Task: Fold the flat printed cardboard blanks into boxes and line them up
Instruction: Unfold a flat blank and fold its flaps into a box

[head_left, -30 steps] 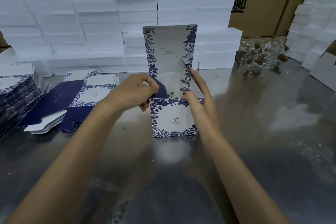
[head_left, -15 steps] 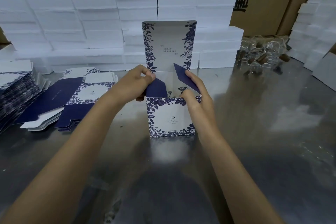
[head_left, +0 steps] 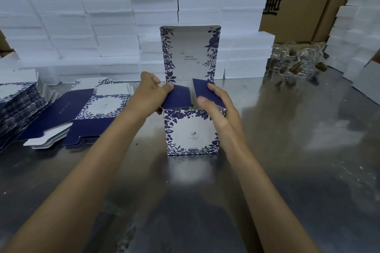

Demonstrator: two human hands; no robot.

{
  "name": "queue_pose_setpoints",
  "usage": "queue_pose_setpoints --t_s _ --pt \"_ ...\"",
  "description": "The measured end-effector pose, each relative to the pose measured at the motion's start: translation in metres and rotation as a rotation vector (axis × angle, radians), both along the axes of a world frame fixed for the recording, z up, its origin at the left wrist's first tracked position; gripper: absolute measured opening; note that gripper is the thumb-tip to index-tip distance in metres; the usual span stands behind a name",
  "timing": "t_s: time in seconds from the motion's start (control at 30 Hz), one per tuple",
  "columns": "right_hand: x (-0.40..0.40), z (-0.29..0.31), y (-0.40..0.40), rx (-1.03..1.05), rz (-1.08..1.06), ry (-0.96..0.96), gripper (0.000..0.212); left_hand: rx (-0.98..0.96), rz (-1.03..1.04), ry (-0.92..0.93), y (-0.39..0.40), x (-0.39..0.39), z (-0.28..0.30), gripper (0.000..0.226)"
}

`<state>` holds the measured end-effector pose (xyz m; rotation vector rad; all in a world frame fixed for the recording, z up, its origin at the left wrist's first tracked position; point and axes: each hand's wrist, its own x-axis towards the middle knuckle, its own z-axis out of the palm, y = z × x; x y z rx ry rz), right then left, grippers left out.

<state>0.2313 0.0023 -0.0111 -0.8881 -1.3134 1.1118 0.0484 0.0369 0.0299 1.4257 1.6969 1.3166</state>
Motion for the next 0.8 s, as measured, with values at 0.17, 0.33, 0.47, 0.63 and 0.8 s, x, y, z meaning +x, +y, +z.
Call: queue_pose_setpoints --t_s 0.17,0.33,0.47,0.63,0.8 --pt "0.002 0.005 -0.002 -0.052 -0.003 0.006 0.029 0.068 -0.083 -0.275 -0.028 0.017 -0.005 0.03" --pt "0.004 0.011 -0.003 -0.116 0.082 0.007 0.037 -0.043 -0.09 -0.178 -0.042 0.012 -0.002 0.059" --pt "0.018 0.03 0.004 -0.265 0.058 -0.231 0.032 -0.141 -0.13 -0.112 -0.043 0.007 0.002 0.067" --pt "0.023 0.04 0.012 -0.222 0.141 -0.563 0.027 -0.146 -0.17 -0.021 -0.038 0.005 -0.001 0.062" --pt "0.027 0.049 0.022 -0.182 0.188 -0.736 0.031 -0.133 -0.206 -0.005 -0.037 0.003 -0.002 0.057"
